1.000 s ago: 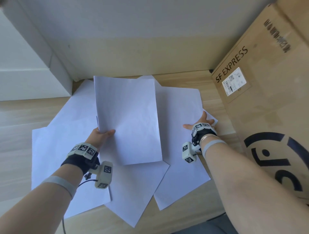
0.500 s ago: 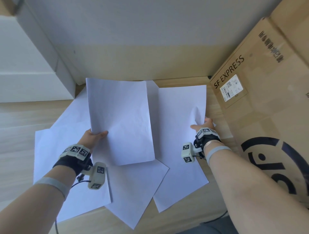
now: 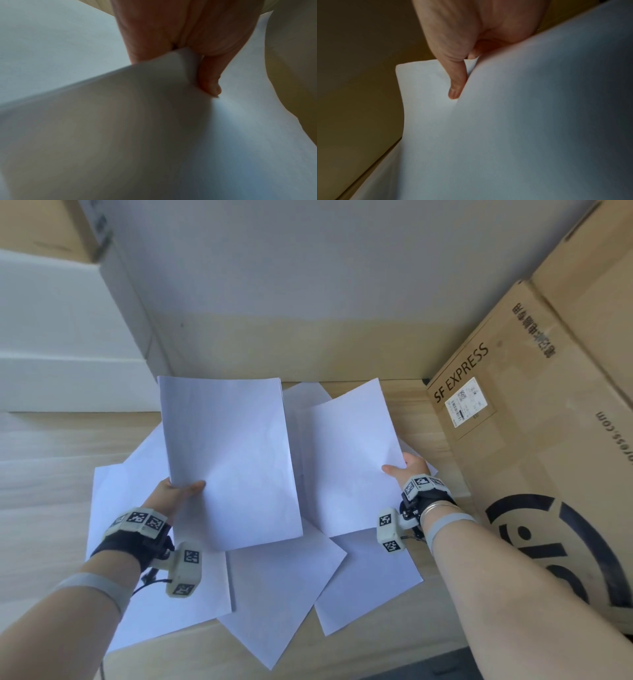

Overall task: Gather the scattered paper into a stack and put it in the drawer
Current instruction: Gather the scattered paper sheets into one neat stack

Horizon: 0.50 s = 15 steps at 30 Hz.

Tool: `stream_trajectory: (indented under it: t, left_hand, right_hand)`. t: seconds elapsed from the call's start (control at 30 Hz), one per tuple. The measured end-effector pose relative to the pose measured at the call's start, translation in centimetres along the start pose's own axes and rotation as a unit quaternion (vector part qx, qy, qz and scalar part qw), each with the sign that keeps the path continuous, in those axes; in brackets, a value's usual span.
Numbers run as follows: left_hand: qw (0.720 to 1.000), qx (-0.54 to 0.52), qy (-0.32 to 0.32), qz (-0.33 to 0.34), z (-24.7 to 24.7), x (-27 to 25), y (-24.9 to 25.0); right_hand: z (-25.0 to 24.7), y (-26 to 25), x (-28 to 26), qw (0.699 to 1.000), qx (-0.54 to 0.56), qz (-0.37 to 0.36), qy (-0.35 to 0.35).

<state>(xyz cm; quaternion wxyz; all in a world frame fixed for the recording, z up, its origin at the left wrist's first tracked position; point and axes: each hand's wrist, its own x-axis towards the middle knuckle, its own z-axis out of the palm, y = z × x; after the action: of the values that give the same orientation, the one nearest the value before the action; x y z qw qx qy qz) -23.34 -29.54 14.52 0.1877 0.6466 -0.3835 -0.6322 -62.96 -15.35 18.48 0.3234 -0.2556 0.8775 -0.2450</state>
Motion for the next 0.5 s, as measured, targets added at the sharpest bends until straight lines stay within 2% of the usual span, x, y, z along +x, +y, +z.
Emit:
stream_trajectory:
  t: [0.17, 0.5]
  left_hand:
    - [1.0, -0.01, -0.002, -0.003, -1.1, -0.4, -1.4]
    - [0.999, -0.001, 0.021, -0.043, -3.1, 0.1, -6.7]
  right_hand:
    - [0.9, 0.1, -1.1, 0.996, -0.056, 0.011, -0.064]
    - [7.4, -0.6, -3.9, 0.977, -0.094, -0.044, -0.188]
